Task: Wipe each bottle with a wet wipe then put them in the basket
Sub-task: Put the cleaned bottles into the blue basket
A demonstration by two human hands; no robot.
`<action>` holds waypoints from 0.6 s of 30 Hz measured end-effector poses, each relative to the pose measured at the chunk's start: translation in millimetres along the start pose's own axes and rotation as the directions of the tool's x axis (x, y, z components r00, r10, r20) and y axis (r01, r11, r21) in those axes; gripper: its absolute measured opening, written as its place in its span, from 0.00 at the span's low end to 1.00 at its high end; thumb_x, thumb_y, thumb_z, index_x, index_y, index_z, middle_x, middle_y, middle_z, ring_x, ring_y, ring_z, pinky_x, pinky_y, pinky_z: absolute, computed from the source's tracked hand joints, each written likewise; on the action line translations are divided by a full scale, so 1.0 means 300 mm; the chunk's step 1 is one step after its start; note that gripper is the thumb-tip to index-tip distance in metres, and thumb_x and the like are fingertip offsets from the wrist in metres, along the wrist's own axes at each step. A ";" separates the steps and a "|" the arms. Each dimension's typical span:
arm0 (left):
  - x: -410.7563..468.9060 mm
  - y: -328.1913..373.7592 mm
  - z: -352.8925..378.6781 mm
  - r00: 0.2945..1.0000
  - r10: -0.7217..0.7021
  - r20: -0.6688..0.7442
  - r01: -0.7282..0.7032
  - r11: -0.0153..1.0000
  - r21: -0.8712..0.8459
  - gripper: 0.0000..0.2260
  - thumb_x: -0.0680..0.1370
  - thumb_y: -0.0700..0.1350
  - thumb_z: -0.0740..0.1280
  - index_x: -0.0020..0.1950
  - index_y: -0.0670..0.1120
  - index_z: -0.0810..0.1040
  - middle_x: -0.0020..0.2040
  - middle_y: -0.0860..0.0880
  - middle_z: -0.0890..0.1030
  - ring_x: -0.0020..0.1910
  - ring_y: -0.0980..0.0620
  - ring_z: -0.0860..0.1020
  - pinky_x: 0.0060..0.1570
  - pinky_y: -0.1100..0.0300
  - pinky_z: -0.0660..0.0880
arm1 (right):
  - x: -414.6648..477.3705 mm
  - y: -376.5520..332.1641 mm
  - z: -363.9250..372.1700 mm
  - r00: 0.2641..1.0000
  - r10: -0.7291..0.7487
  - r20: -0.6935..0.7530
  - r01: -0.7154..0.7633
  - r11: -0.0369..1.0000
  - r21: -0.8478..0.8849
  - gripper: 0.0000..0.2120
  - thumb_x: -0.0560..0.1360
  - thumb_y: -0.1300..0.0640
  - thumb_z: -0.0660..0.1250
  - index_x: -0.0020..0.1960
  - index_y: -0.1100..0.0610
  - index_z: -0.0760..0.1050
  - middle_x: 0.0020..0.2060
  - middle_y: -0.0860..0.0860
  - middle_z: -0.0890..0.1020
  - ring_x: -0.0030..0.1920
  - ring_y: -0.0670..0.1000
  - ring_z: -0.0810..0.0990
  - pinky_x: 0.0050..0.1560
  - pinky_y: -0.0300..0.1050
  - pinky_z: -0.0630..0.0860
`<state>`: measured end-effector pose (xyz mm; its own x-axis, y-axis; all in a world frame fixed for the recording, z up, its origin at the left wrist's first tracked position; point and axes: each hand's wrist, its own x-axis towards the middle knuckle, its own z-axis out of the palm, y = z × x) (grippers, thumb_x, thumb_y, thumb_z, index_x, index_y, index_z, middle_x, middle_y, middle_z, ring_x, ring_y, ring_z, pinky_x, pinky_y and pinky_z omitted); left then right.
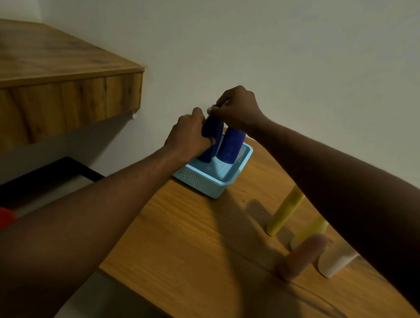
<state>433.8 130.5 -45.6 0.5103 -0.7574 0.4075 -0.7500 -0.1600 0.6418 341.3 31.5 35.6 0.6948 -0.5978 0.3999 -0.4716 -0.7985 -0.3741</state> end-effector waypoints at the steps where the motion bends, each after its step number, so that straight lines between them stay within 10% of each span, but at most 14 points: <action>1: -0.002 0.000 -0.001 1.000 -0.003 0.000 0.003 1.000 0.004 0.25 0.75 0.46 0.76 0.66 0.43 0.69 0.61 0.41 0.80 0.58 0.43 0.81 0.48 0.59 0.75 | 0.001 -0.001 0.000 1.000 0.005 0.007 -0.005 1.000 -0.012 0.15 0.76 0.51 0.74 0.54 0.62 0.83 0.49 0.54 0.84 0.48 0.48 0.79 0.45 0.41 0.72; 14: -0.070 0.086 -0.050 1.000 0.015 -0.015 -0.016 1.000 -0.024 0.21 0.75 0.45 0.75 0.64 0.44 0.70 0.58 0.44 0.80 0.56 0.46 0.80 0.49 0.60 0.75 | -0.068 -0.025 -0.089 0.999 0.037 0.027 -0.036 0.997 -0.064 0.22 0.76 0.47 0.73 0.63 0.60 0.78 0.58 0.55 0.81 0.58 0.53 0.79 0.53 0.44 0.75; 18: -0.140 0.161 -0.069 0.998 0.048 -0.034 -0.050 0.997 -0.065 0.20 0.75 0.43 0.74 0.63 0.45 0.71 0.55 0.47 0.79 0.52 0.51 0.79 0.47 0.61 0.74 | -0.152 -0.034 -0.166 0.998 0.038 0.040 -0.035 0.997 -0.070 0.19 0.75 0.49 0.74 0.60 0.59 0.79 0.53 0.53 0.81 0.51 0.50 0.79 0.40 0.36 0.71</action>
<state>384.9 167.8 -18.4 0.4877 -0.7420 0.4600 -0.7459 -0.0803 0.6612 287.3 63.3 62.7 0.6974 -0.6244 0.3519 -0.5325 -0.7800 -0.3287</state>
